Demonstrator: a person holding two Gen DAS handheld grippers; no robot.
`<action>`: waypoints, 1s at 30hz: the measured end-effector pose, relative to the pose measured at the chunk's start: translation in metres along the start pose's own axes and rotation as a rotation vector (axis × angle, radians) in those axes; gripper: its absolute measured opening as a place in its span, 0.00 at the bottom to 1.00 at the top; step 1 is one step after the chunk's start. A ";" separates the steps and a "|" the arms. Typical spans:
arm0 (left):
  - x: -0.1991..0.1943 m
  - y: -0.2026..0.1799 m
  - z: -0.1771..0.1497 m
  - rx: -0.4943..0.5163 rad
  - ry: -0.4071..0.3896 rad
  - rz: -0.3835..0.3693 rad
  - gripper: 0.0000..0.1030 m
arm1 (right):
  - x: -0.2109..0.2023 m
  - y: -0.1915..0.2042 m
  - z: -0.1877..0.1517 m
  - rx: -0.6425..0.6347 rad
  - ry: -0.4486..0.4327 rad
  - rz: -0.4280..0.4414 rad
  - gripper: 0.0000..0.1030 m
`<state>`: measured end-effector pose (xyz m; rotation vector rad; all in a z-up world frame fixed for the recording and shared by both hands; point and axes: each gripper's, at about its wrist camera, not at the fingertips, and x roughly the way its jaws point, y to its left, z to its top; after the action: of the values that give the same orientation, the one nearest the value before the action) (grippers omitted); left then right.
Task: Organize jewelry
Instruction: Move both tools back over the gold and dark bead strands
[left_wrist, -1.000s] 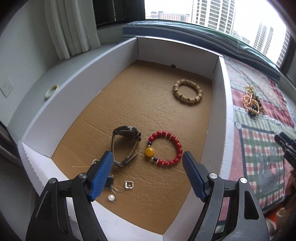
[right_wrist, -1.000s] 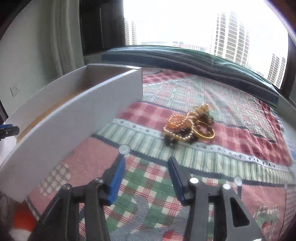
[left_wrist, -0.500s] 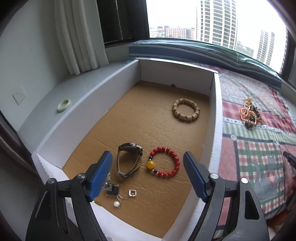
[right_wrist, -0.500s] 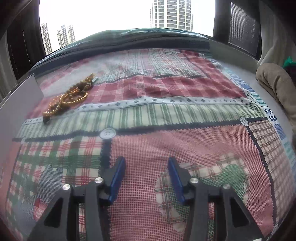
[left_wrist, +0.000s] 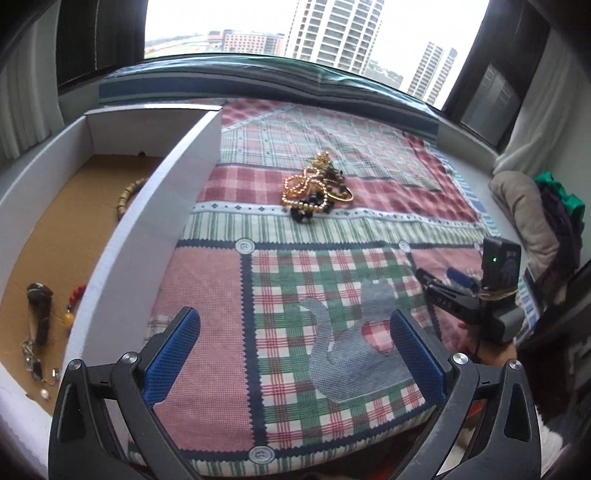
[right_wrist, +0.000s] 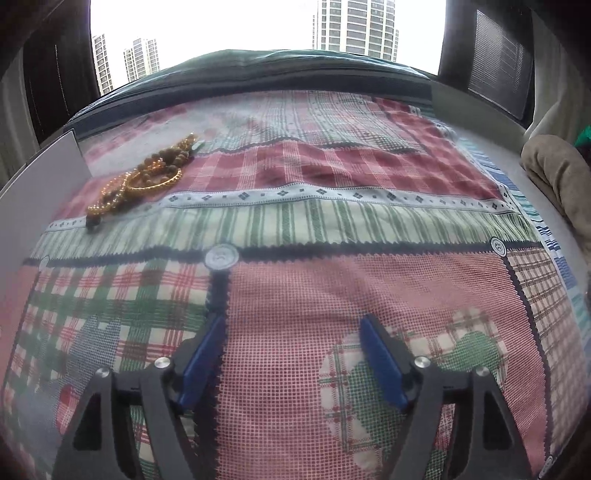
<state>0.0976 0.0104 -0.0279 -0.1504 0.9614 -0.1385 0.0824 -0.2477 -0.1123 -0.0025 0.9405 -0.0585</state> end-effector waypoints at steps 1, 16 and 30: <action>0.014 -0.009 0.000 0.026 0.013 0.016 0.99 | 0.000 -0.001 0.000 0.003 0.000 0.003 0.75; 0.120 0.005 -0.015 0.056 0.064 0.184 1.00 | 0.000 -0.003 0.000 0.005 0.000 0.006 0.76; 0.116 0.015 -0.023 0.073 0.005 0.178 1.00 | 0.000 -0.003 0.000 0.005 0.000 0.007 0.76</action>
<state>0.1450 0.0020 -0.1373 0.0029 0.9685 -0.0099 0.0820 -0.2506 -0.1123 0.0055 0.9405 -0.0543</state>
